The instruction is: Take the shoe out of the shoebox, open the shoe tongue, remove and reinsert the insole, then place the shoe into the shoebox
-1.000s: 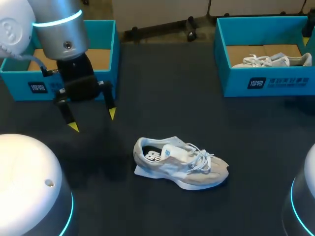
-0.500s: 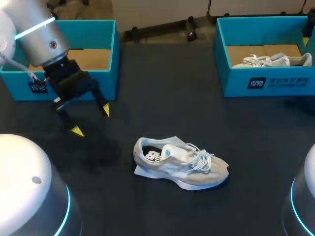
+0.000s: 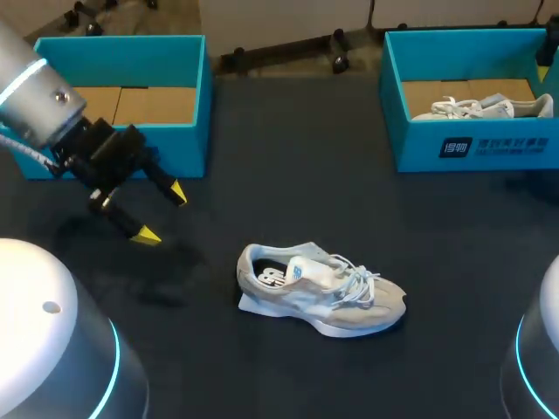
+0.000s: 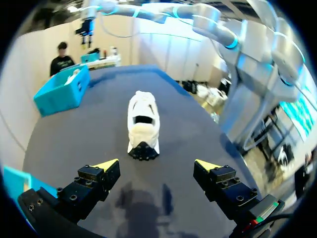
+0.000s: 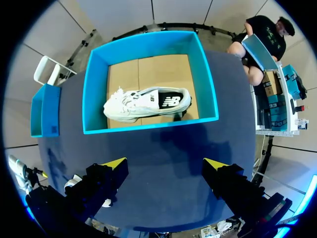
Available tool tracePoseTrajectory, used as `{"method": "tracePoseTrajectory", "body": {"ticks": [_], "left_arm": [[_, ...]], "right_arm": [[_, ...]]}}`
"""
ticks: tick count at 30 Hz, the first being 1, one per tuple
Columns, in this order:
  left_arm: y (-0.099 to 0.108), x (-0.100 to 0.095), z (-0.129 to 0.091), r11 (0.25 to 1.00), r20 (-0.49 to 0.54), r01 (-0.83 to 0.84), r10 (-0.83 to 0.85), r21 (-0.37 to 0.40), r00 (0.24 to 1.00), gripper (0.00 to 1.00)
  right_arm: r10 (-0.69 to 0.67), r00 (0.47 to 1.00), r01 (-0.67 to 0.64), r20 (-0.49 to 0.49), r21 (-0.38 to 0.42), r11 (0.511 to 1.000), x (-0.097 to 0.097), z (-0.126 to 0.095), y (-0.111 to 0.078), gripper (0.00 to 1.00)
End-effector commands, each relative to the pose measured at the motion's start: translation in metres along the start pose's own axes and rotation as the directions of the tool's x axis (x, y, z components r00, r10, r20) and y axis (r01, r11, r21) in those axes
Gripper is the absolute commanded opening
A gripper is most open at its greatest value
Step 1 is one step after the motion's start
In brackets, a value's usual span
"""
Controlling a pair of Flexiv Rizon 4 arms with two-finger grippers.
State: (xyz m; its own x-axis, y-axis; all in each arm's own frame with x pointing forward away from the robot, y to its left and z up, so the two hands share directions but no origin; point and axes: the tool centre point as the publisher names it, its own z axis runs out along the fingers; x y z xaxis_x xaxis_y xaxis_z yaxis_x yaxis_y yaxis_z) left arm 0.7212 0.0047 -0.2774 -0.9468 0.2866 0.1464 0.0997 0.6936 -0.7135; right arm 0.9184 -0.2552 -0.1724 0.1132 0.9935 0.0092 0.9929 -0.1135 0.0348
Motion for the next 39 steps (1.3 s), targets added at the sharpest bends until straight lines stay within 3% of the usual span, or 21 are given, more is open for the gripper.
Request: {"method": "tracePoseTrajectory", "body": {"ticks": [1, 8, 21, 29, 39], "left_arm": [[0.018, 0.001, 0.020, 0.956, 0.072, 0.159, -0.182, 0.246, 0.981, 1.00], [0.023, 0.005, 0.033, 0.936, 0.043, 0.158, -0.180, 0.314, 0.983, 1.00], [0.025, 0.003, 0.048, 0.934, 0.035, 0.131, -0.151, 0.334, 0.988, 1.00], [0.041, 0.005, 0.064, 0.916, 0.022, 0.101, -0.118, 0.389, 0.993, 1.00], [0.041, 0.005, 0.064, 0.916, 0.022, 0.101, -0.118, 0.389, 0.993, 1.00]], "right_arm": [[0.001, 1.000, -0.001, 0.002, 0.000, 1.000, 0.000, 0.000, 0.000, 1.00], [0.001, 1.000, -0.001, 0.002, 0.000, 1.000, 0.000, 0.000, 0.000, 1.00], [0.001, 1.000, -0.001, 0.002, 0.000, 1.000, 0.000, 0.000, 0.000, 1.00], [0.001, 1.000, -0.001, 0.002, 0.000, 1.000, 0.000, 0.000, 0.000, 1.00], [0.001, 1.000, -0.001, 0.002, 0.000, 1.000, 0.000, 0.000, 0.000, 1.00]]}}
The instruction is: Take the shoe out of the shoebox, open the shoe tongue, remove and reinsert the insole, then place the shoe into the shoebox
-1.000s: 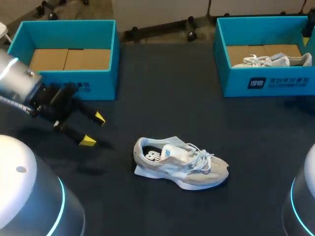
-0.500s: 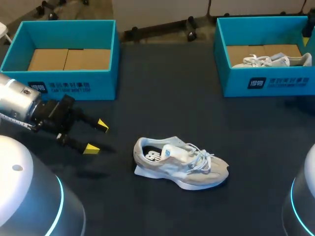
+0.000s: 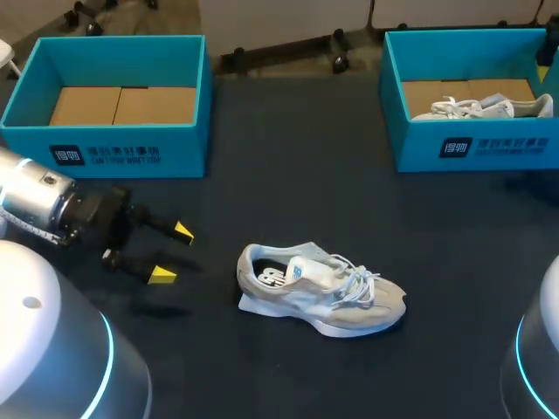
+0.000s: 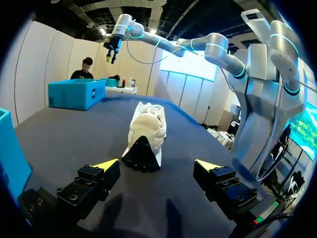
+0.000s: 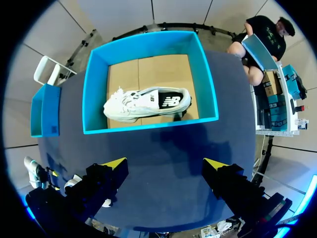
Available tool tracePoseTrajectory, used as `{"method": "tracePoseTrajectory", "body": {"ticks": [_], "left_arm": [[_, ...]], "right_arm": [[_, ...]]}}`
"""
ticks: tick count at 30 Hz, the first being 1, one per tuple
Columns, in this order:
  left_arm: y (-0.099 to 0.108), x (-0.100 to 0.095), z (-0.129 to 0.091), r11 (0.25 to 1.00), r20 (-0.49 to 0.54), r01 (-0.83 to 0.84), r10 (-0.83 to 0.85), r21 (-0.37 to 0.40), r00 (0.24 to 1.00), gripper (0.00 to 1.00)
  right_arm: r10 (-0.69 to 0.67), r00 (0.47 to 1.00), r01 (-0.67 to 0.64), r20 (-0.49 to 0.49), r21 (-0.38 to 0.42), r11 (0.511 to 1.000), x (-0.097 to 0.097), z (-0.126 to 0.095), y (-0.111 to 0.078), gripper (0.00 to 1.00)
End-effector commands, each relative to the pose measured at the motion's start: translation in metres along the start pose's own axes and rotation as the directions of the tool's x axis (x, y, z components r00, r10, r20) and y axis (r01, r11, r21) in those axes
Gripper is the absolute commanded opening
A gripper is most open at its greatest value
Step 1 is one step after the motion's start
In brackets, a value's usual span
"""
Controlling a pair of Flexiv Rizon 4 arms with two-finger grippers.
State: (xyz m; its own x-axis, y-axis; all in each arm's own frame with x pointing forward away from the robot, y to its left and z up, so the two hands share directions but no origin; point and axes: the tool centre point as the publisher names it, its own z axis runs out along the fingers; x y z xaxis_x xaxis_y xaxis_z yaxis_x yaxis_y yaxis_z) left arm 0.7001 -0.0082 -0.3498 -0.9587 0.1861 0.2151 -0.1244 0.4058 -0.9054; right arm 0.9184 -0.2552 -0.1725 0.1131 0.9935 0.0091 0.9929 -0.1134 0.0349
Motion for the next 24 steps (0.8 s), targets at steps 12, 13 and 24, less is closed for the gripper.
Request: {"method": "tracePoseTrajectory", "body": {"ticks": [12, 13, 24], "left_arm": [[0.021, -0.023, 0.020, 0.995, 0.009, -0.045, 0.045, 0.086, 0.999, 1.00], [0.021, -0.023, 0.021, 0.995, 0.006, -0.041, 0.041, 0.088, 0.999, 1.00], [0.020, -0.030, 0.035, 0.993, 0.007, -0.068, 0.068, 0.096, 0.998, 1.00]], "right_arm": [[0.001, 1.000, -0.001, 0.002, 0.000, 1.000, 0.000, 0.000, 0.000, 1.00], [0.001, 1.000, -0.001, 0.002, 0.000, 1.000, 0.000, 0.000, 0.000, 1.00], [0.001, 1.000, -0.001, 0.002, 0.000, 1.000, 0.000, 0.000, 0.000, 1.00]]}}
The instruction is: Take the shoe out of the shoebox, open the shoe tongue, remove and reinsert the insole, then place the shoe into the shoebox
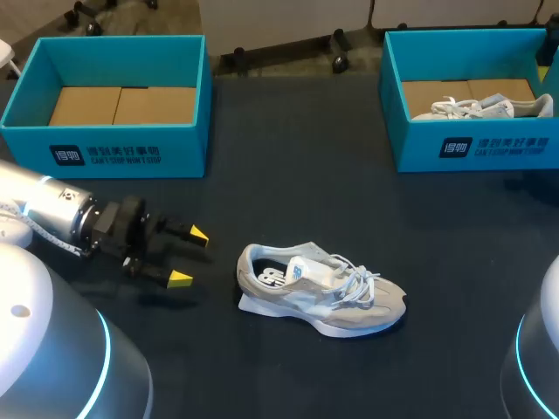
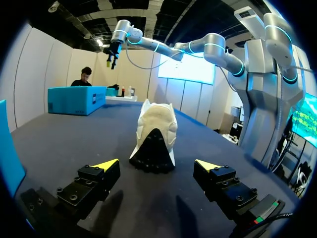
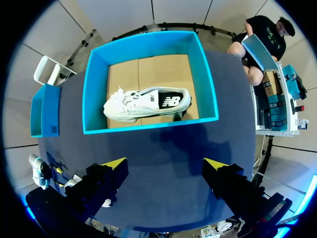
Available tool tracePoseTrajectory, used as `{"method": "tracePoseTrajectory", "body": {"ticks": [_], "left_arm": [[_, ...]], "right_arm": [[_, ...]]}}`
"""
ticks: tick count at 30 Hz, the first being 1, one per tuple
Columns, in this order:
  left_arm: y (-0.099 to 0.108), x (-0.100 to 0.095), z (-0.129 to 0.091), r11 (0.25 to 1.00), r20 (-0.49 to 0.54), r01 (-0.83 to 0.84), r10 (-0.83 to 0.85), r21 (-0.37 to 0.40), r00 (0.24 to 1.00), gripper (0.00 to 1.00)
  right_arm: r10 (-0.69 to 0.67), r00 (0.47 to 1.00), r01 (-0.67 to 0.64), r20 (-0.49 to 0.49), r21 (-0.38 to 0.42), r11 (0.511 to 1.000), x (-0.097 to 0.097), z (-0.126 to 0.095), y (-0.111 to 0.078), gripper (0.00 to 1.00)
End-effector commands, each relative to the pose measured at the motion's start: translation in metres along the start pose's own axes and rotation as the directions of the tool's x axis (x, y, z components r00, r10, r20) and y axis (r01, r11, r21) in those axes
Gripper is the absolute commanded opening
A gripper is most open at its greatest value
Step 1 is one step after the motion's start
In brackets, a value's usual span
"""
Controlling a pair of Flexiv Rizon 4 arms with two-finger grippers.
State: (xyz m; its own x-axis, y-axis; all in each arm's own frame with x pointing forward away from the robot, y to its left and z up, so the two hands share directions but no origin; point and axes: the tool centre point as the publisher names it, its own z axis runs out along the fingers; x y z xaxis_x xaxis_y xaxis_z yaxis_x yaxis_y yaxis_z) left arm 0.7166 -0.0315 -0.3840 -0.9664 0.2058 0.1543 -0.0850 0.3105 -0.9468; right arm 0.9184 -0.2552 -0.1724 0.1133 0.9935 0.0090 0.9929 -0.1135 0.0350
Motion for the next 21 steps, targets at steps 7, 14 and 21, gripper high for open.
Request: {"method": "tracePoseTrajectory", "body": {"ticks": [7, 14, 21], "left_arm": [[0.001, -0.004, 0.018, 1.000, 0.000, -0.009, 0.009, 0.008, 1.000, 1.00], [0.001, -0.003, 0.032, 1.000, 0.000, -0.030, 0.030, 0.010, 1.000, 1.00], [-0.001, -0.001, 0.044, 0.999, -0.001, -0.046, 0.046, 0.011, 0.999, 1.00]], "right_arm": [[0.001, 1.000, -0.001, 0.001, 0.000, 1.000, 0.000, 0.000, 0.000, 1.00], [0.001, 1.000, -0.001, 0.001, 0.000, 1.000, 0.000, 0.000, 0.000, 1.00], [0.001, 1.000, -0.001, 0.001, 0.000, 1.000, 0.000, 0.000, 0.000, 1.00]]}}
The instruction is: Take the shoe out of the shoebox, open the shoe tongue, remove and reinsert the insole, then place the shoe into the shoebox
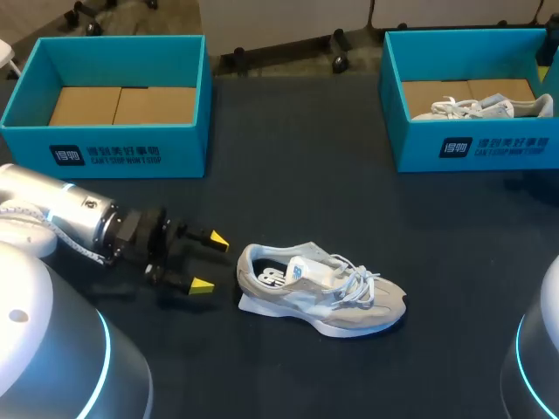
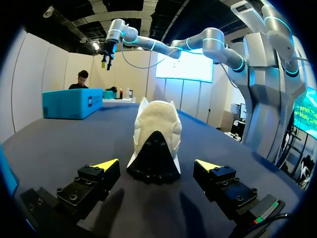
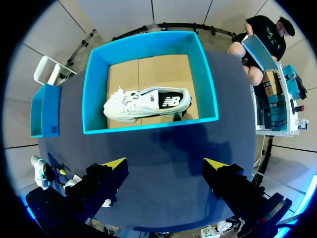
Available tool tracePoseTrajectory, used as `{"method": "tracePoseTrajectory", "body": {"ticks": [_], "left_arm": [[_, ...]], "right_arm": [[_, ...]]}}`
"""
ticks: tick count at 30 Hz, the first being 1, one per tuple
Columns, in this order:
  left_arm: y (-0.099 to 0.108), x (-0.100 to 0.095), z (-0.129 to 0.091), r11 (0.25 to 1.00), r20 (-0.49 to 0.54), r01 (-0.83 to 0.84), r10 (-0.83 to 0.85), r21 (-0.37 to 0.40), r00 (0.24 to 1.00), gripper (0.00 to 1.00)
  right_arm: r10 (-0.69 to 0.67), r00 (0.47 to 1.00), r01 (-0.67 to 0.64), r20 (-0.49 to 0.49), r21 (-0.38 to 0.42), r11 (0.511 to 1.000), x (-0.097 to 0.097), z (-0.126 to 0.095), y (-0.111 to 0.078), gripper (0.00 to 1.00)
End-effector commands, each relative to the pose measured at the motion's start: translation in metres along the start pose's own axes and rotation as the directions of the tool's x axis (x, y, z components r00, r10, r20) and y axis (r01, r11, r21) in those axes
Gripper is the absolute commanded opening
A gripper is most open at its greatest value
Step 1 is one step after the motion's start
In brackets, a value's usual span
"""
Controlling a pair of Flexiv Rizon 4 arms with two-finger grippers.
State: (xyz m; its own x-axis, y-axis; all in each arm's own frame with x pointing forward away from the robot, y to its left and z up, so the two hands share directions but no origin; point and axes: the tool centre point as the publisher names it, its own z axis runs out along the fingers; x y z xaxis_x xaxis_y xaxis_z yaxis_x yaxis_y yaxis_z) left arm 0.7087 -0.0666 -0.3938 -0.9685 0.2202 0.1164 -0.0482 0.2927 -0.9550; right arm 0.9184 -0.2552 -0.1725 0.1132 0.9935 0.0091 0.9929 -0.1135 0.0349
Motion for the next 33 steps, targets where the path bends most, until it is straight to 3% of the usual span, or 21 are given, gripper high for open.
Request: {"method": "tracePoseTrajectory", "body": {"ticks": [1, 33], "left_arm": [[-0.001, 0.000, 0.009, 1.000, 0.002, -0.007, 0.007, 0.002, 1.000, 1.00], [-0.002, -0.005, 0.051, 1.000, 0.036, 0.004, -0.004, 0.012, 0.999, 1.00]], "right_arm": [[0.001, 1.000, -0.001, 0.002, 0.000, 1.000, 0.000, 0.000, 0.000, 1.00], [0.001, 1.000, -0.001, 0.002, 0.000, 1.000, 0.000, 0.000, 0.000, 1.00]]}}
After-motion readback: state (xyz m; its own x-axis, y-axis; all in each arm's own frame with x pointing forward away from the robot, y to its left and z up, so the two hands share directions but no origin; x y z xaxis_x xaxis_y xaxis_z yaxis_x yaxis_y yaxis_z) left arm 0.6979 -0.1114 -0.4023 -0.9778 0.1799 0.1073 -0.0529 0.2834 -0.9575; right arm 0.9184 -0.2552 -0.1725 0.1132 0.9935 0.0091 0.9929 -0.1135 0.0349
